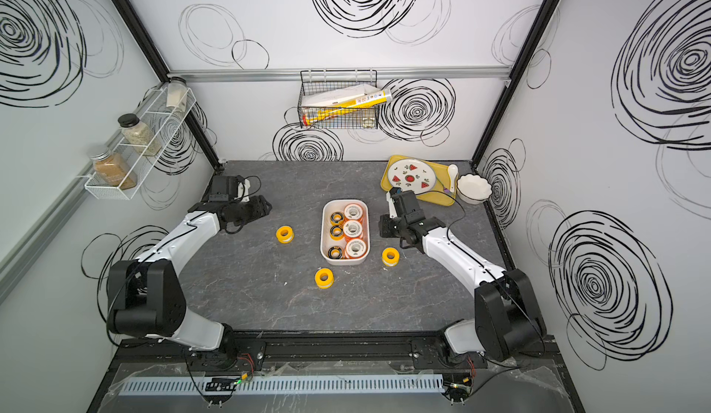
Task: Put the sealing tape into the storage box
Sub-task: Pick up the sealing tape at the center of the board.
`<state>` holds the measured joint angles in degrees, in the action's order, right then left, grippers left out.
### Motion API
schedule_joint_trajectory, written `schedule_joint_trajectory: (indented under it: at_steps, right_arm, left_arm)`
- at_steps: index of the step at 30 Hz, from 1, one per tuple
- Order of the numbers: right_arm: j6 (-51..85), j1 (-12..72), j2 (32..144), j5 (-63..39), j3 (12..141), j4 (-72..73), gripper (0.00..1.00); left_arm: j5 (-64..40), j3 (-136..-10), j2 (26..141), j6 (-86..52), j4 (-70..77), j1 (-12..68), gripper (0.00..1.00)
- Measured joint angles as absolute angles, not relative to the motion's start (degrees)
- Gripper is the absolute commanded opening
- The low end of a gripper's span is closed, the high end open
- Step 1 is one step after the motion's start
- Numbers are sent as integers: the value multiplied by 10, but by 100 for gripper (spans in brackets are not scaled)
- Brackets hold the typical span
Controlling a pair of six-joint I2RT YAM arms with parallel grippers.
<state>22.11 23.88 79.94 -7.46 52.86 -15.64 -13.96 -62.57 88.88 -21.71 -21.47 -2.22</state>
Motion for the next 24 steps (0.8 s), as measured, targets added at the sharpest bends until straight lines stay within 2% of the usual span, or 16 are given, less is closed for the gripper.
schedule_joint_trajectory:
  at_steps: [4,9,15,18,24]
  right_arm:
    - [221,214,796,-99,507,-141,30]
    - [221,195,796,-121,485,-121,30]
    - [221,185,796,-141,464,-101,30]
    - [221,184,796,-148,462,-97,30]
    - [221,182,803,-156,462,-88,31]
  left_arm:
    - [-127,-634,910,-211,-232,-9,83]
    - [-105,-654,942,-197,-245,34,87]
    - [-85,-672,989,-182,-265,74,90]
    - [-78,-673,1003,-175,-274,79,93]
    - [-61,-688,1027,-166,-291,84,93]
